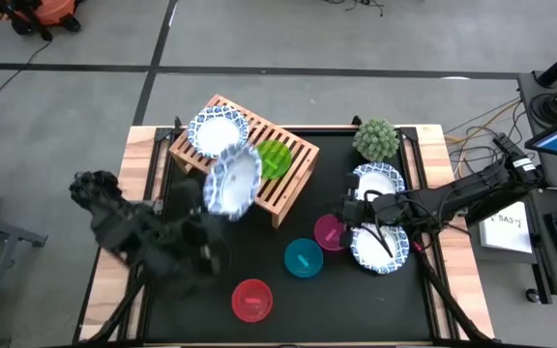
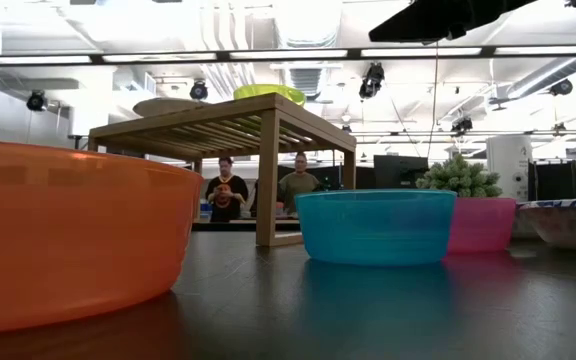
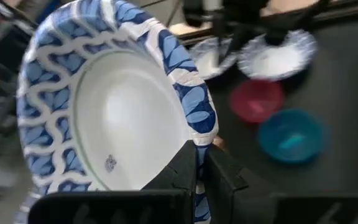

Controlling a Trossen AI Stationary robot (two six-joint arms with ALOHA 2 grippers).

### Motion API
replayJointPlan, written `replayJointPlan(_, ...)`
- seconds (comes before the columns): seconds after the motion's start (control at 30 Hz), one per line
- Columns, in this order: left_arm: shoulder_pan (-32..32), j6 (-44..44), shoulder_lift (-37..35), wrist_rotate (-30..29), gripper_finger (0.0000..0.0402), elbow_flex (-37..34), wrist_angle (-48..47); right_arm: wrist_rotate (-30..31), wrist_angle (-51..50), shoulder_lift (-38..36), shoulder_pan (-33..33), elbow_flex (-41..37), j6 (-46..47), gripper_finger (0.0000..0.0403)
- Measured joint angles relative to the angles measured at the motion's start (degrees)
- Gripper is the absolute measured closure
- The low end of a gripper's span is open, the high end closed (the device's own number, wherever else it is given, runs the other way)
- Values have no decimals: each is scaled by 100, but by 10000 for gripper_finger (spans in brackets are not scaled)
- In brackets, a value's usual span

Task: Place and stack bowls onto a shelf
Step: Stack the left white patterned bowl into the white patterned bowl on the shelf

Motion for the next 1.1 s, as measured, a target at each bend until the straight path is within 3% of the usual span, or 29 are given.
replayJointPlan(0.23, 1586, 1052, -221, 155, 401, -58, -38, 1, -2, 0, 0, 0, 0, 394)
replayJointPlan(0.5, 3965, 1762, -395, 1426, 401, -530, -40, 4, -47, 0, 0, 0, 0, 394)
replayJointPlan(0.63, 4857, 1929, -396, 1840, 401, -900, -35, 7, -61, 0, 0, 0, 1, 394)
replayJointPlan(0.83, 5489, 2306, -396, 2052, 400, -1420, 2, 7, -147, 0, 0, 0, 46, 394)
replayJointPlan(1.1, 5627, 2501, -394, 2068, 399, -1771, 428, 11, -178, 0, 0, 0, 59, 394)
